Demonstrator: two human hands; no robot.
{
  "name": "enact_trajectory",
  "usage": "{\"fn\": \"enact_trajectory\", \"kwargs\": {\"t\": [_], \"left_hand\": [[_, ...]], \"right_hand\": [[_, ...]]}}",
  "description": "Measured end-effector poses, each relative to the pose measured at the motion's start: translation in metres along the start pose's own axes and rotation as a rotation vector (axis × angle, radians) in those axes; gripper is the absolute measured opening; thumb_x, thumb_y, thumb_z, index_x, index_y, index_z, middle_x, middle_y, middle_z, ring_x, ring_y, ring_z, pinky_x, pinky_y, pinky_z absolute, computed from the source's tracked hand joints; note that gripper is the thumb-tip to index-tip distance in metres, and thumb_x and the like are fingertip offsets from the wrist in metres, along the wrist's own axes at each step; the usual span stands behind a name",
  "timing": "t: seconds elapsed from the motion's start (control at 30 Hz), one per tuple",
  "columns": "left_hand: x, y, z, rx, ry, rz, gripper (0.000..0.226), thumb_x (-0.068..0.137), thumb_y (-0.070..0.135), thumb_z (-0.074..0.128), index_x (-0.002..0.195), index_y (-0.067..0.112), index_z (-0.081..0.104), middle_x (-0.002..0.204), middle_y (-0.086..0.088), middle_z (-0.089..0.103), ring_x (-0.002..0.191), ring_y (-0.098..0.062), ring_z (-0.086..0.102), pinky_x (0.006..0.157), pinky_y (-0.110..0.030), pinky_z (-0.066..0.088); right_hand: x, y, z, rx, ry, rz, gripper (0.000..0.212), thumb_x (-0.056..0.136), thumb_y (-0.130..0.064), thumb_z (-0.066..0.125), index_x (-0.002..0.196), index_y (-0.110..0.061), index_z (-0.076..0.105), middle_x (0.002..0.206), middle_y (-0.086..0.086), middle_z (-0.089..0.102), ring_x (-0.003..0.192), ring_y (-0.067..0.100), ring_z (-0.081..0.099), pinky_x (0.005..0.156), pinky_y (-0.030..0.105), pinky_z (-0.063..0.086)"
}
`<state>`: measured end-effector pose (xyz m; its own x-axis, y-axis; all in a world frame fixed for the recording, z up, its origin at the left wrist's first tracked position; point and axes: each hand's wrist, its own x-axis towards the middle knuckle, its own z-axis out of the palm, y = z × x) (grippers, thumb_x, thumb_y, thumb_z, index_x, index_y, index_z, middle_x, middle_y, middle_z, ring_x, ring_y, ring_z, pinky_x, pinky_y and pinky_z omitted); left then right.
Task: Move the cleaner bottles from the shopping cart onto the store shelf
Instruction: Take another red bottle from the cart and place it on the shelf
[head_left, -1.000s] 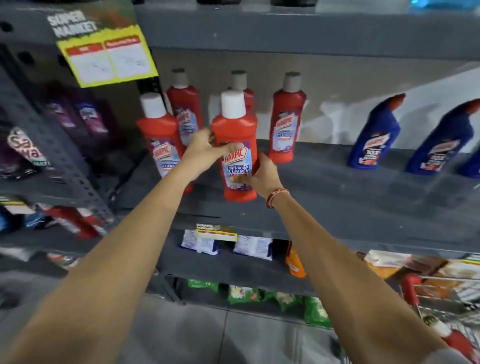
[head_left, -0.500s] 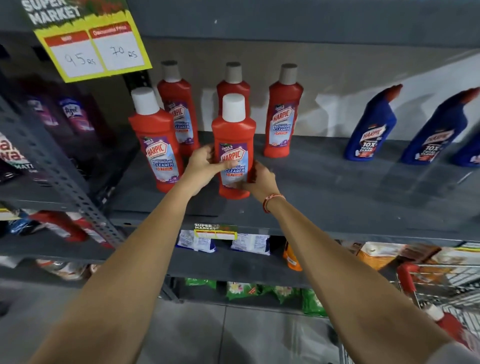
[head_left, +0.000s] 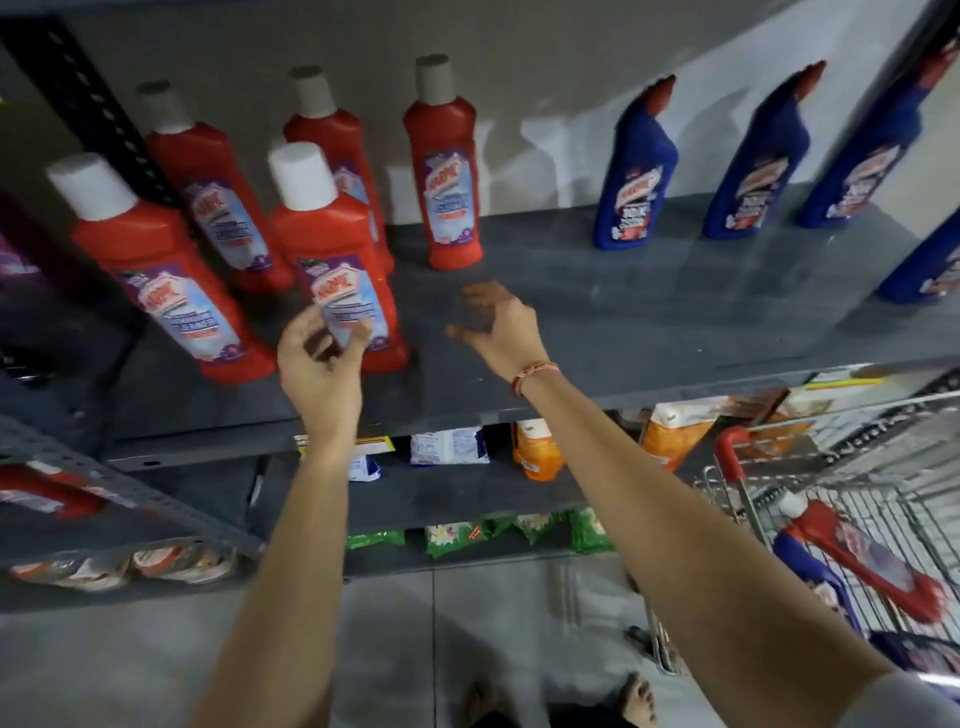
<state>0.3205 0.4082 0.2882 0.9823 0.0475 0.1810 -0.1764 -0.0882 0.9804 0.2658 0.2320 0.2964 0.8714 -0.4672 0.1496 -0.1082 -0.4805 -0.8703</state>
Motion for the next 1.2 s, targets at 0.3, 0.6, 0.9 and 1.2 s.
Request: {"fn": "enact_trajectory", "kwargs": {"t": [0.3,0.6,0.9,1.2], "left_hand": [[-0.175,0.005,0.173,0.039,-0.478,0.103,0.029,0.081,0.015,0.065,0.109,0.017,0.058,0.111,-0.008,0.06,0.094,-0.013,0.059,0.076,-0.01,0.047],[-0.299,-0.012,0.321,0.2,-1.138,0.071,0.024,0.08,0.015,0.068,0.103,0.015,0.062,0.098,0.001,0.065,0.086,-0.013,0.062,0.078,-0.017,0.05],[-0.381,-0.112,0.43,0.574,-1.345,-0.217,0.037,0.084,0.017,0.062,0.119,0.013,0.051,0.105,-0.001,0.06,0.091,-0.014,0.056,0.073,-0.022,0.043],[-0.451,-0.208,0.493,0.578,-1.451,-0.829,0.05,0.089,0.033,0.056,0.13,0.011,0.041,0.134,-0.007,0.049,0.122,-0.032,0.05,0.107,-0.044,0.039]], "right_hand": [[-0.091,0.132,-0.198,0.01,0.465,0.197,0.022,0.078,-0.01,0.071,0.097,-0.005,0.064,0.086,0.003,0.065,0.077,0.006,0.06,0.066,0.007,0.047],[-0.208,0.294,-0.321,-0.165,0.552,0.688,0.031,0.075,-0.004,0.068,0.105,-0.001,0.06,0.098,0.024,0.07,0.089,0.036,0.067,0.076,0.04,0.054],[-0.268,0.458,-0.373,-0.28,0.125,1.167,0.054,0.073,-0.016,0.075,0.121,-0.009,0.052,0.118,0.014,0.061,0.106,0.028,0.058,0.092,0.037,0.048],[-0.239,0.565,-0.377,-0.495,-0.246,1.131,0.075,0.068,-0.014,0.076,0.132,-0.01,0.036,0.13,0.017,0.047,0.12,0.034,0.046,0.1,0.046,0.044]]}}
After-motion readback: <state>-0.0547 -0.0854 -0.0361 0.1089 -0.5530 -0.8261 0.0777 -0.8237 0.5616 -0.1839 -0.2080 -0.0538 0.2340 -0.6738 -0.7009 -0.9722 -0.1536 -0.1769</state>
